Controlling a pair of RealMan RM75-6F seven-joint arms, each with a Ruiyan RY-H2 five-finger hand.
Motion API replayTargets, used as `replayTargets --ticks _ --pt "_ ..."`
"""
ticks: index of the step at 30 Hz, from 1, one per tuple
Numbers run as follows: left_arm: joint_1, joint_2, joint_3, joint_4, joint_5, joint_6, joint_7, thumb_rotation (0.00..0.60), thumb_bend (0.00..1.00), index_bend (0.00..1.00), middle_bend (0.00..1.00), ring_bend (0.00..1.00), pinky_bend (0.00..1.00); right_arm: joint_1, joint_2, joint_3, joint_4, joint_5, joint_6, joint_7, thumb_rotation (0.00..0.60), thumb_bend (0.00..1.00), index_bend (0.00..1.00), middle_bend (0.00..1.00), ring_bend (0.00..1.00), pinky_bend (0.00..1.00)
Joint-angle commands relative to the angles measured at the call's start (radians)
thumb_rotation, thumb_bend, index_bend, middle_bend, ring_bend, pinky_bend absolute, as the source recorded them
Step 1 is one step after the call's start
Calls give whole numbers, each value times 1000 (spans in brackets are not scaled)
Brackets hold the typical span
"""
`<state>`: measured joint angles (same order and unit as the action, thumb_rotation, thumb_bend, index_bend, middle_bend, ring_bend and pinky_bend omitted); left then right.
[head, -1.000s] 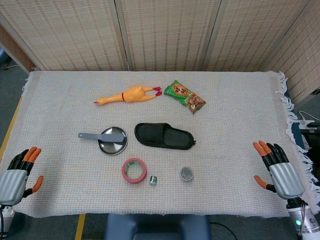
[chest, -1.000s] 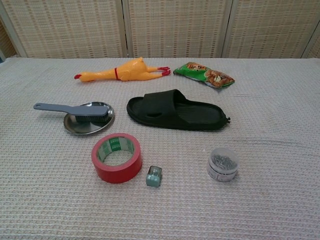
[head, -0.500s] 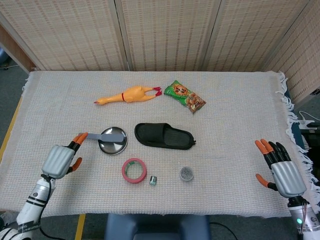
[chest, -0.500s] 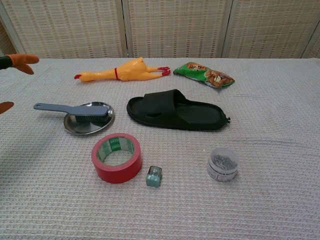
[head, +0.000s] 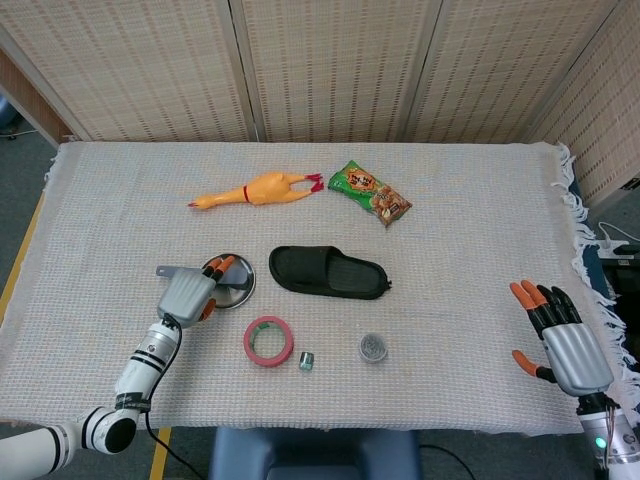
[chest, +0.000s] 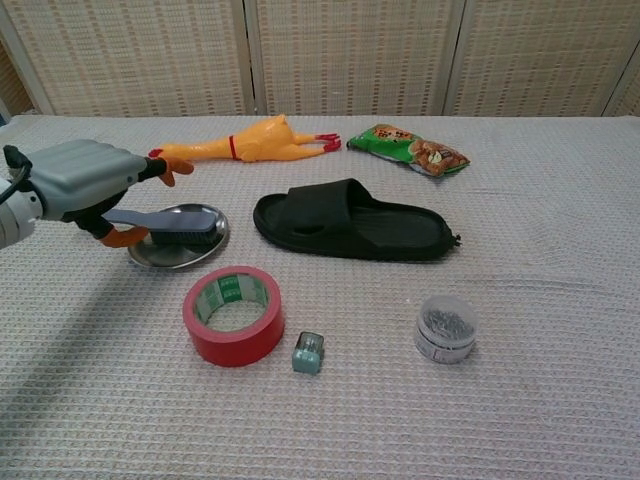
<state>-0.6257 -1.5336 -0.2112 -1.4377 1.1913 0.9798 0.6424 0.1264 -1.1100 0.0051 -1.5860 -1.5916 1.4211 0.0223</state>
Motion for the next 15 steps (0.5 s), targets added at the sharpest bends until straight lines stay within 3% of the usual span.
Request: replayTargets --ticks 1,15 --pt "-36 -50 4 66 -23 -8 24 600 402 111 162 755 1000 3 7 -4 -3 2 -10 7 600 149 0 0 0 0" --pt "-98 -138 33 237 -59 -34 48 600 406 202 225 755 1000 14 24 -6 -14 21 -44 16 600 149 0 0 0 0"
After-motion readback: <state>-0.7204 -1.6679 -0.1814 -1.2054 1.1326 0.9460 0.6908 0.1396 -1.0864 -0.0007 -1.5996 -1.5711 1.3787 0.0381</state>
